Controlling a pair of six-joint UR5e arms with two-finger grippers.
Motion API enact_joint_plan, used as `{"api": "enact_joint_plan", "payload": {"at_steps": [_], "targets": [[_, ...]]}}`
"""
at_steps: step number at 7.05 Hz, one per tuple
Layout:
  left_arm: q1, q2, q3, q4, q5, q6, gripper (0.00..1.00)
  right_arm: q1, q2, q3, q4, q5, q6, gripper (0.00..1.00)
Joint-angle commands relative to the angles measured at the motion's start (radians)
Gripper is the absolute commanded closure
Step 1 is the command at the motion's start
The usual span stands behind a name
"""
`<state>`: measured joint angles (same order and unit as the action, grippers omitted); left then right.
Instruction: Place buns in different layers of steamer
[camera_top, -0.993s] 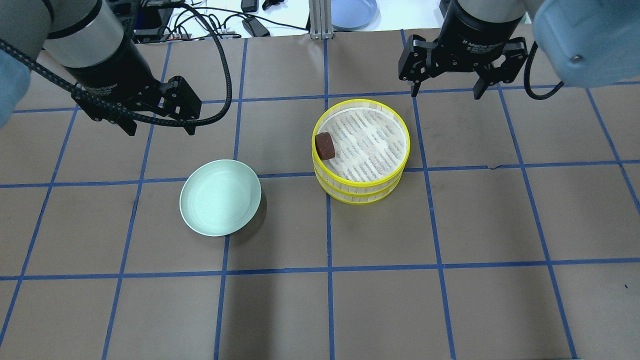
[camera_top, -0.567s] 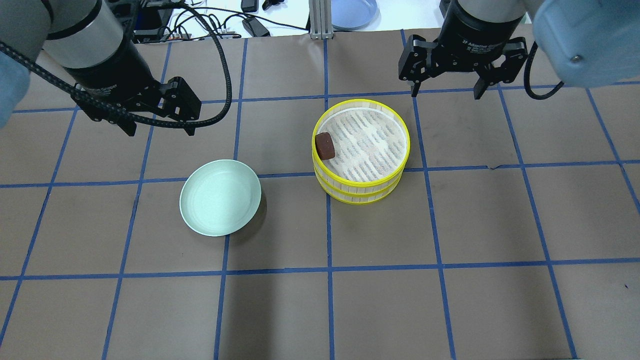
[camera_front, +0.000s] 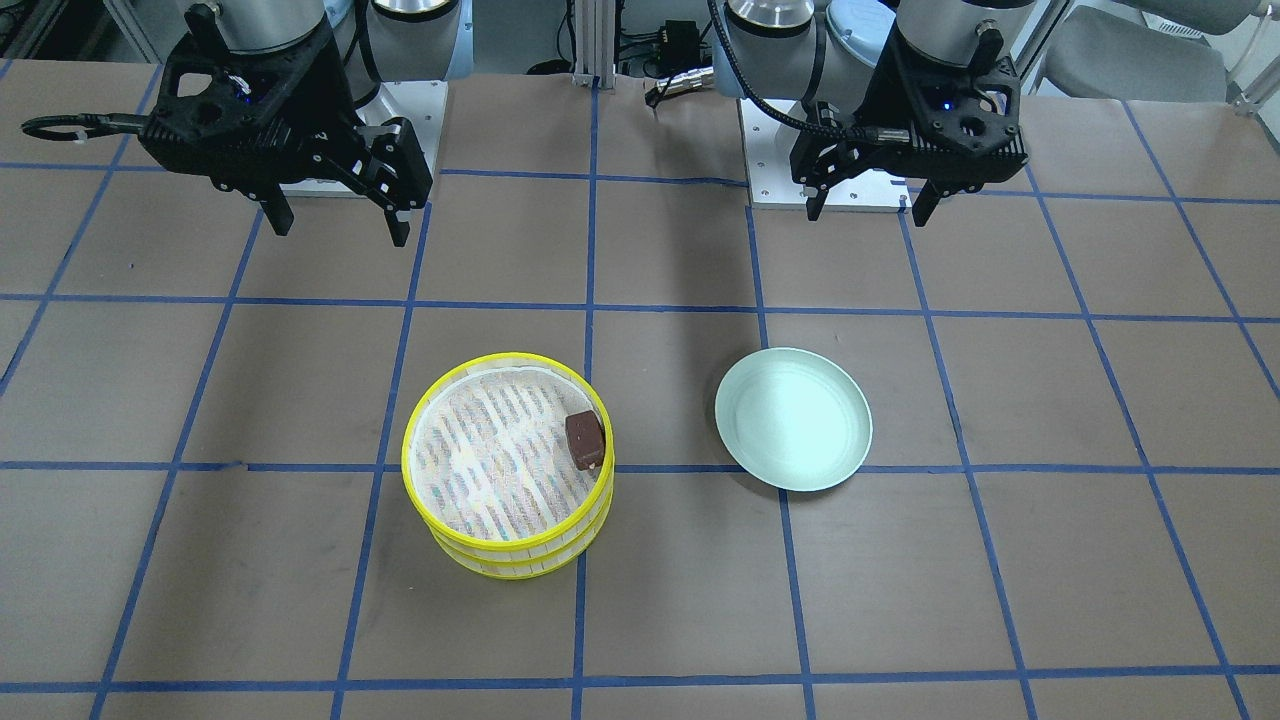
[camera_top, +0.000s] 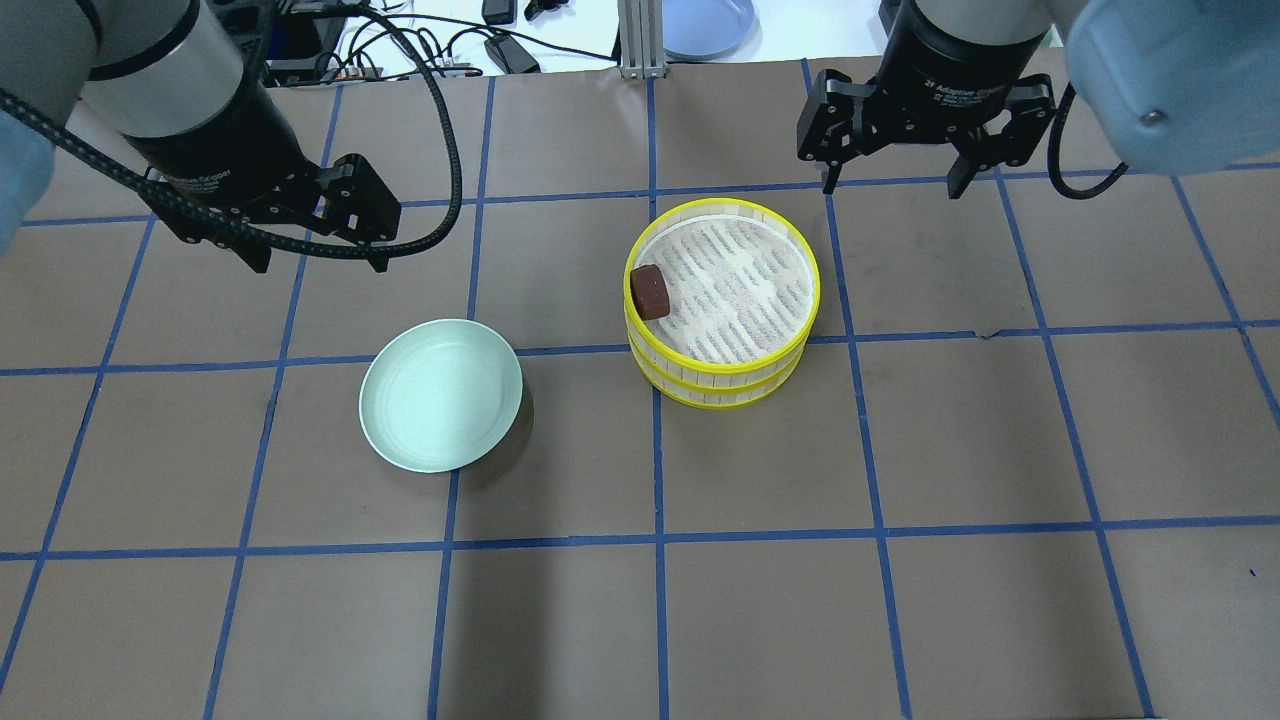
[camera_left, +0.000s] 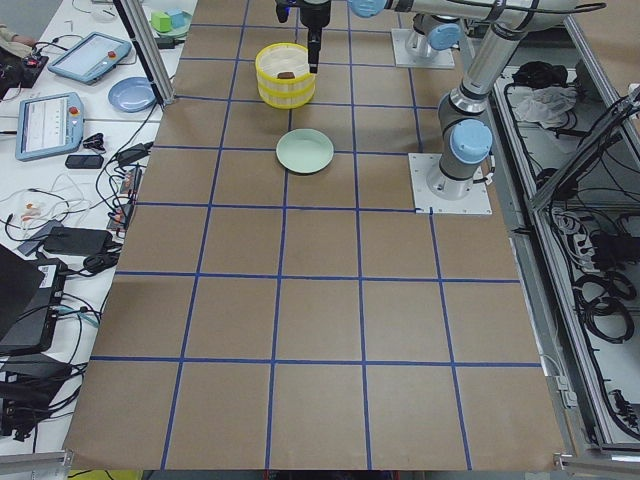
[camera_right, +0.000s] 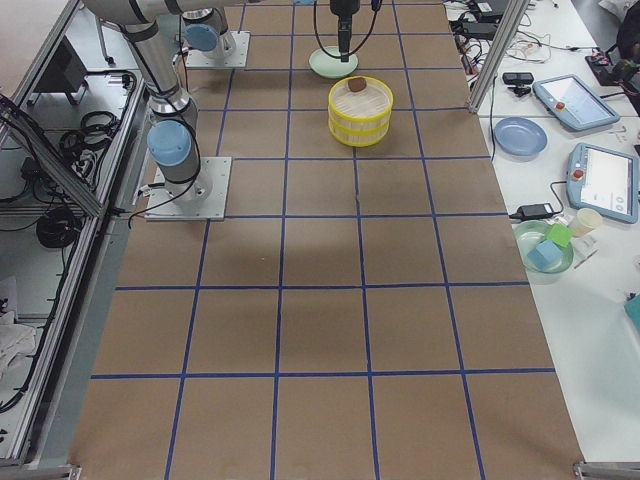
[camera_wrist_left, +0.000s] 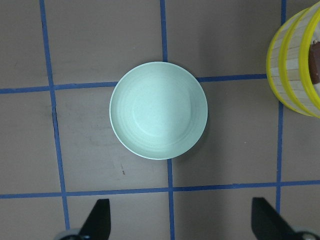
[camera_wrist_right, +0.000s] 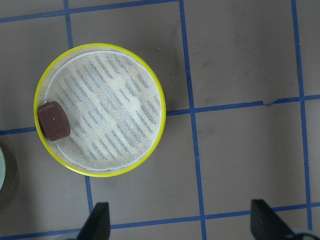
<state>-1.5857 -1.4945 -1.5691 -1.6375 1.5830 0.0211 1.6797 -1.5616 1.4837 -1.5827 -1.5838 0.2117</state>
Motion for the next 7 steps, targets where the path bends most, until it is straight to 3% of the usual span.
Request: {"api": "enact_joint_plan", "payload": {"at_steps": [1, 7], "targets": [[0.0, 0.014, 0.0, -0.04, 0.0, -0.001, 0.0, 0.0, 0.0, 0.001, 0.0, -0.001, 0.0, 0.0], [0.001, 0.011, -0.02, -0.038, -0.005, -0.012, 0.0, -0.002, 0.0, 0.001, 0.0, -0.001, 0.0, 0.0]]}}
